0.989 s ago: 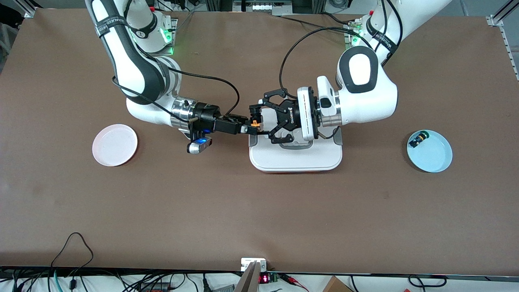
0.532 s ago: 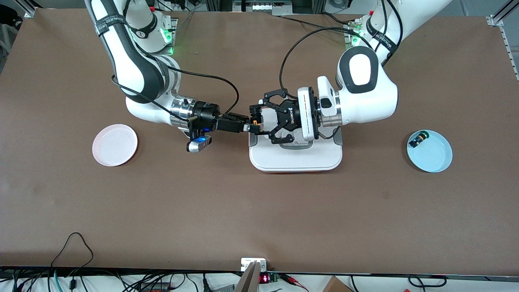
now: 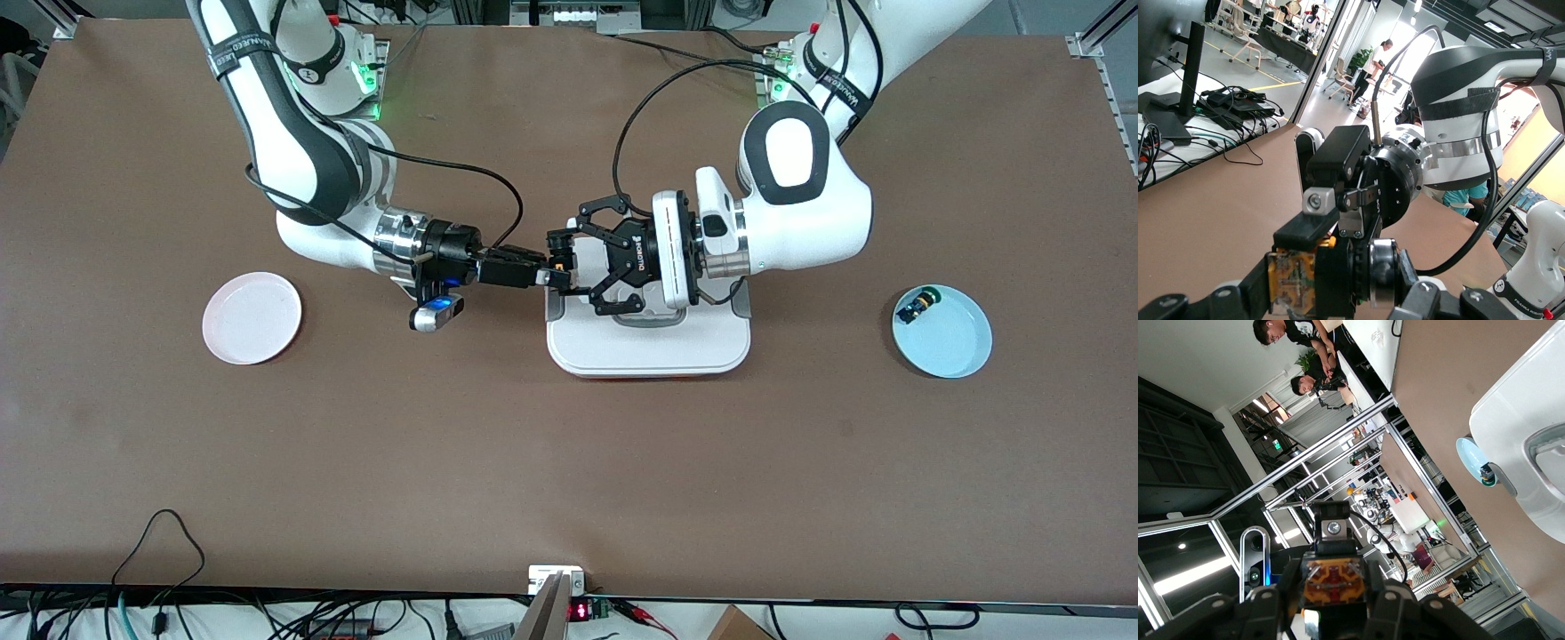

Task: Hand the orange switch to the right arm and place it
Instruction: 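Close the right gripper on the switch and open the left gripper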

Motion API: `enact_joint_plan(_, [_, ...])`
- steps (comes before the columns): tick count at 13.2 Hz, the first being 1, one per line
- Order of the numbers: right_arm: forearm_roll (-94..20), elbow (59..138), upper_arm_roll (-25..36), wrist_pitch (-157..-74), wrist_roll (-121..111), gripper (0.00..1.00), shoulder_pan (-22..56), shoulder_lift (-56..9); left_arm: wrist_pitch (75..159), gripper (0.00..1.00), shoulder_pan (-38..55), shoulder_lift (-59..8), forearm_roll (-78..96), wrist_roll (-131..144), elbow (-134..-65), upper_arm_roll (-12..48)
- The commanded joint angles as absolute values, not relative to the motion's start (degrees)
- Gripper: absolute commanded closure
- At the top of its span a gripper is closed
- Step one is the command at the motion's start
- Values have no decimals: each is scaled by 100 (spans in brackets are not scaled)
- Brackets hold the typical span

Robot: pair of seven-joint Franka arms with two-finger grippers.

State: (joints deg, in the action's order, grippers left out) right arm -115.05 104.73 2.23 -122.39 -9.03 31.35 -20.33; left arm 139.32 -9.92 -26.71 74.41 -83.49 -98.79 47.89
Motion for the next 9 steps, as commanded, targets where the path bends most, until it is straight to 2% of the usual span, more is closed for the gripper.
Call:
enact_joint_plan(1, [-11593, 10670, 229, -12094, -1019, 82, 3129, -1793, 13975, 80, -1028, -2628, 7611, -8561, -9967, 4825])
enact_joint_plan(3, [-11602, 10670, 229, -12103, -1037, 98, 3129, -1793, 13975, 79, -1020, -2628, 7611, -8561, -9967, 4825])
enact_joint_plan(4, [-11593, 10670, 229, -12094, -1055, 100, 3129, -1793, 13975, 72, -1020, -2628, 7620, -8561, -9967, 4825])
enact_joint_plan(5, [-11601, 10670, 229, -12094, -1072, 100, 3129, -1793, 13975, 55, -1028, -2628, 7620, -8552, -9967, 4825])
enact_joint_plan(6, [-11593, 10661, 229, -12094, -1072, 100, 3112, -1793, 13957, 1, -1046, -2628, 7611, -8560, -9967, 4825])
enact_joint_plan(9, [-11593, 10635, 237, -12085, -1055, 100, 3076, -1793, 13939, 0, -1055, -2628, 7620, -8534, -9984, 4825])
